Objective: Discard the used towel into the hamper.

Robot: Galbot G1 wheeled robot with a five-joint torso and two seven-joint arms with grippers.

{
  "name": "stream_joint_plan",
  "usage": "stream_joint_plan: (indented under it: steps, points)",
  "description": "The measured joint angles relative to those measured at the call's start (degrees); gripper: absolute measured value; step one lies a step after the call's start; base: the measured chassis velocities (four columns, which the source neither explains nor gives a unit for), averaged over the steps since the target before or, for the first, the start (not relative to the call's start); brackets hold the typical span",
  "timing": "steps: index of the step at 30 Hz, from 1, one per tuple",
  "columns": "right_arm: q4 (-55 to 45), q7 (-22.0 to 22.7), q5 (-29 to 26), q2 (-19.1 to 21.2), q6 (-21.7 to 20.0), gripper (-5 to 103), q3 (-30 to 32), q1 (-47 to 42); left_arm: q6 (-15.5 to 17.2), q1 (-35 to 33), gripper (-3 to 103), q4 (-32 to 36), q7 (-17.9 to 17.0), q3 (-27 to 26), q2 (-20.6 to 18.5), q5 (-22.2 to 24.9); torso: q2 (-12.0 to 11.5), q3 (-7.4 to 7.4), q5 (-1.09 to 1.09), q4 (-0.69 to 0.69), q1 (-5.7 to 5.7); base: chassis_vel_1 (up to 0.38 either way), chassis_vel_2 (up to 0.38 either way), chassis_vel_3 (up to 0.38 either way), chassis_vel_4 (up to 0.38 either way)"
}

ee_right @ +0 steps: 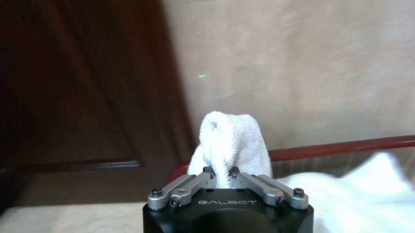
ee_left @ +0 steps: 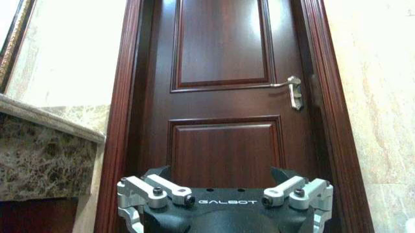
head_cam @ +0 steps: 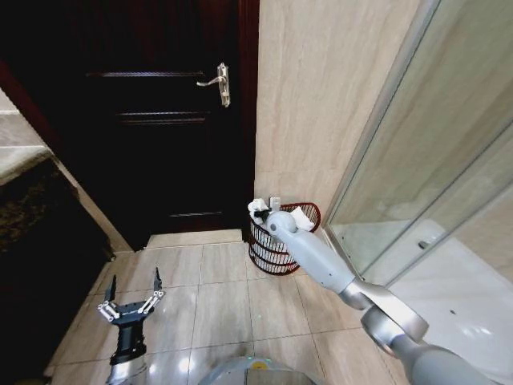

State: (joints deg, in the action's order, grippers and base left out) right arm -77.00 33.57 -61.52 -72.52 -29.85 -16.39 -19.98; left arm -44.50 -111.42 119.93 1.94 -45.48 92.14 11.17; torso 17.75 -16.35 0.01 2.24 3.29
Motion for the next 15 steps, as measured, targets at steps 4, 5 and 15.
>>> stream_joint_plan:
  steps: [4,5,15]
  points:
    - [-2.69,3.36,-2.11,2.9,-1.67,4,0.86,-0.21,0.0,0.13,100,-0.48,0.02,0.11,0.0,0.04,0.0,0.0,0.0,0.0,0.0,0.0,0.0,0.0,0.0]
    - [-3.65,4.78,-2.93,4.01,-2.23,4,0.93,-0.41,0.0,0.18,100,-0.63,0.02,0.14,0.0,0.06,0.0,0.0,0.0,0.0,0.0,0.0,0.0,0.0,0.0]
    - [-5.44,9.88,-7.27,9.58,-6.81,4,0.67,-1.29,0.05,0.46,100,-0.66,0.03,-0.34,0.0,0.79,0.0,0.0,0.0,0.01,0.0,0.0,0.0,0.0,0.0]
